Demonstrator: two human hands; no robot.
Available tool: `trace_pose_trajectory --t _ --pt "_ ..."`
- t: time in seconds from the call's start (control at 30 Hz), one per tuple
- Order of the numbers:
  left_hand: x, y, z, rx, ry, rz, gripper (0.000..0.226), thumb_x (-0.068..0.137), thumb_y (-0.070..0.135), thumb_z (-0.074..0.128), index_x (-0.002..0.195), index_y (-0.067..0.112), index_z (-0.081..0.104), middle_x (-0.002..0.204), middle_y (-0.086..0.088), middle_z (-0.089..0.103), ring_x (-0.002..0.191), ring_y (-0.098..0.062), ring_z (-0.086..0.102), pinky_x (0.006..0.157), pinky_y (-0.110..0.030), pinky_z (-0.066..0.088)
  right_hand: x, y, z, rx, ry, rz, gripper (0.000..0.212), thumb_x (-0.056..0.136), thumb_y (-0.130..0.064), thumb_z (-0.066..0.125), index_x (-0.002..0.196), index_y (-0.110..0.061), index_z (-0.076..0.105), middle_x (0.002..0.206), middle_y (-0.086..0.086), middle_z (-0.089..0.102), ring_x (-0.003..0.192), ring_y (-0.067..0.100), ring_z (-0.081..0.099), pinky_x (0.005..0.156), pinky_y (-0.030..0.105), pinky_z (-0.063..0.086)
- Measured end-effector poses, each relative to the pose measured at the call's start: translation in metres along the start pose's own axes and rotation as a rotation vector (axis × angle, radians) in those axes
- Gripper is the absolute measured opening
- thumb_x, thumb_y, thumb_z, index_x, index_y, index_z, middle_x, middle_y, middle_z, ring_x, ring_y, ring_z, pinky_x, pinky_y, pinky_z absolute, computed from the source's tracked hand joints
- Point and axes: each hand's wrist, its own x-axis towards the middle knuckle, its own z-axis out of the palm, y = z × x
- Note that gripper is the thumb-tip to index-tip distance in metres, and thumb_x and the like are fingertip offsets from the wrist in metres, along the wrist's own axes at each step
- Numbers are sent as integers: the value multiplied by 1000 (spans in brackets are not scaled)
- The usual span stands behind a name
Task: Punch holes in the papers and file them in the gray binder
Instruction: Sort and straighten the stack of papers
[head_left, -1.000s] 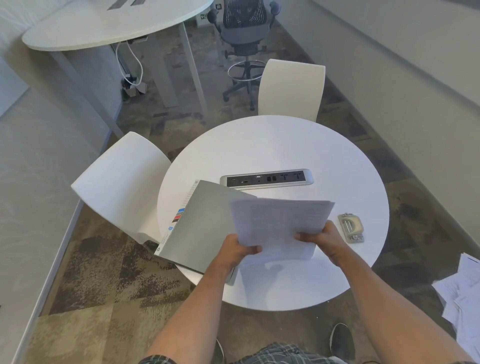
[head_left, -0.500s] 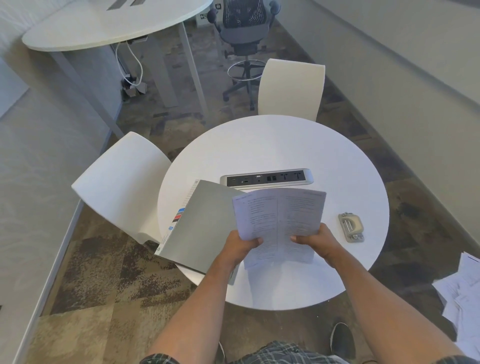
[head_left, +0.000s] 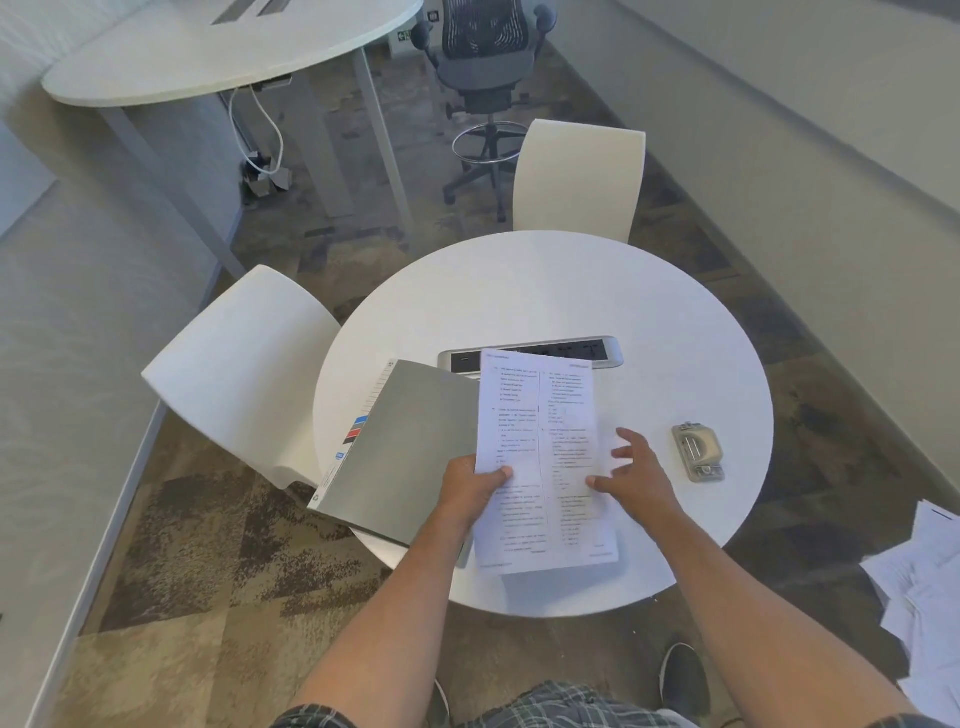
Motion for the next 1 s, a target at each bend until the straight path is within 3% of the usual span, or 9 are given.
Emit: trace_pose_trajectory --t 0.1,0.17,0.27,0.37,0.43,0.57,0.7,0.87,1.0 --pt "-1 5 6 35 6 16 13 86 5 75 94 13 79 91 -8 80 75 -19 77 70 -34 63 -3 -9 6 -44 -13 -115 65 77 -34 90 135 -32 60 128 -11 58 112 13 61 91 35 52" --pt "-3 11 13 129 10 43 16 81 10 71 91 19 79 93 -7 80 84 -26 77 80 -44 63 -6 -20 10 99 -192 -132 55 80 -49 83 129 -30 68 121 -11 72 103 12 72 85 34 57" --pt "-12 22 24 197 -114 89 32 73 23 64 103 26 78 96 8 79 82 -15 73 74 -37 60 -11 -35 19 219 -372 -137 59 83 -57 77 133 -28 65 111 -6 79 95 17 78 83 39 61" --pt "-21 35 32 212 -359 68 39 73 35 63 107 52 72 107 19 74 82 -12 65 71 -29 45 -13 -41 23 316 -348 -138 63 79 -63 75 128 -24 65 110 -2 78 98 22 77 79 36 62" --pt "-22 38 34 264 -439 66 39 72 36 58 106 49 74 104 14 71 89 -16 60 74 -33 39 -12 -38 24 307 -301 -150 53 81 -58 75 122 -25 65 112 -5 76 100 20 74 79 33 61" --pt "-20 31 35 243 -381 28 44 72 31 61 112 20 76 110 9 67 91 -16 53 74 -32 39 -4 -23 18 321 -254 -98 24 98 -18 65 122 -21 66 120 3 74 101 27 74 89 49 62" --pt "-12 17 30 161 -265 -22 43 88 30 71 130 23 64 125 1 65 99 -14 60 80 -31 46 -6 -15 6 502 -272 -80 34 89 -17 71 123 -15 69 116 9 77 105 38 74 88 54 61" --pt "-6 -5 27 111 -226 -218 74 97 53 60 158 27 29 148 -3 53 130 -24 54 97 -36 47 -4 -17 -2 746 -367 -92 41 88 -7 75 128 -7 68 126 22 71 112 44 70 86 50 61" --pt "1 -21 20 -110 -133 -315 62 89 53 71 133 12 58 130 -9 66 117 -28 63 89 -41 53 0 -15 -8 788 -374 -63 43 83 -4 77 125 -8 70 127 24 70 110 42 71 85 48 61"
